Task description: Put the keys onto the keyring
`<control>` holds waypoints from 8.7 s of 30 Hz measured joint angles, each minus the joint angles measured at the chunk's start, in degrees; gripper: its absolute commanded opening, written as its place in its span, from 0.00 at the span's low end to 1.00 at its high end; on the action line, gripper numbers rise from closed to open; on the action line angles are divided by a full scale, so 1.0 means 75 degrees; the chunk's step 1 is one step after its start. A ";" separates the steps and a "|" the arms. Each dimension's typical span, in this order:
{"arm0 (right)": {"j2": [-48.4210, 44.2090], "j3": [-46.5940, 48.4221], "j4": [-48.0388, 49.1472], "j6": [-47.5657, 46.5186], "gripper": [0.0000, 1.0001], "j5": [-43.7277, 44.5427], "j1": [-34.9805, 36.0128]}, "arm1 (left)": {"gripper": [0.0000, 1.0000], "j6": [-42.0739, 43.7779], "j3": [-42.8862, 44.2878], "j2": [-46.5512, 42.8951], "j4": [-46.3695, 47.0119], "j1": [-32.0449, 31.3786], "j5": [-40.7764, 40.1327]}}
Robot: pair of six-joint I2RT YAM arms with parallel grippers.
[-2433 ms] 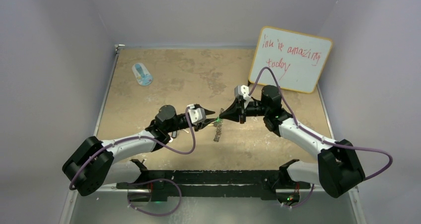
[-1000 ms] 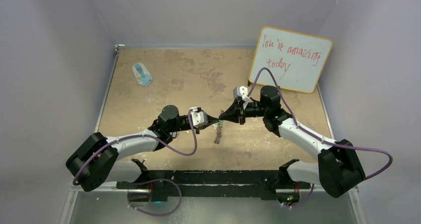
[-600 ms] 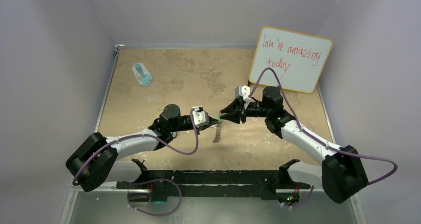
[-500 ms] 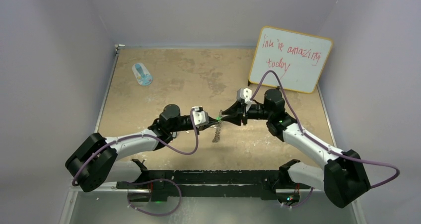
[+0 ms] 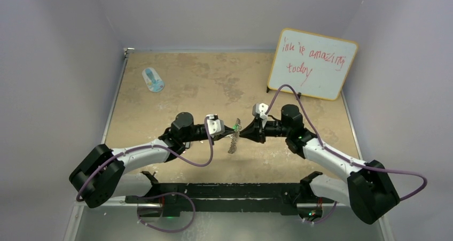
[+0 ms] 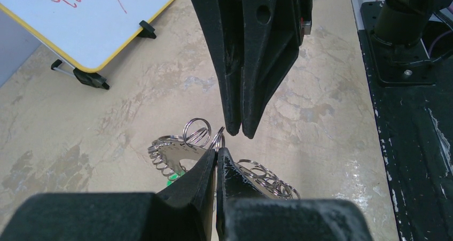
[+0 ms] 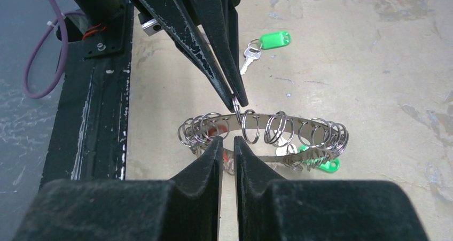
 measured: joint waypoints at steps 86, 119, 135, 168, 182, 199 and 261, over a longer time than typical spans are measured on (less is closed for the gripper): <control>0.0734 0.0361 0.0565 -0.0641 0.00 -0.0035 0.0297 | 0.32 0.0169 -0.0169 -0.0682 -0.0184 -0.0044 -0.0618; 0.1743 -0.1195 0.7364 0.2017 0.00 -0.1247 0.0297 | 0.31 -0.1081 -0.1958 -0.0618 0.3430 -0.0061 0.0073; 0.1743 -0.1195 0.7431 0.2212 0.00 -0.1250 0.0297 | 0.07 -0.1276 -0.1690 -0.0303 0.3692 -0.0090 0.0303; 0.0437 -0.0752 0.5601 0.1574 0.74 -0.0933 0.0297 | 0.00 -0.0268 -0.1096 -0.1472 0.0816 -0.0099 -0.0694; 0.0105 -0.0119 0.3174 -0.0227 0.37 -0.0373 0.0297 | 0.00 0.0213 -0.0822 -0.1781 -0.0583 -0.0099 -0.0921; 0.1300 -0.0119 0.3051 -0.0568 0.32 -0.0443 0.0460 | 0.00 0.0184 -0.0822 -0.1454 -0.0157 -0.0099 -0.0807; 0.1154 0.0408 0.1422 -0.1580 0.48 -0.0105 0.0764 | 0.00 0.0731 -0.0128 -0.1125 -0.1749 -0.0108 -0.0647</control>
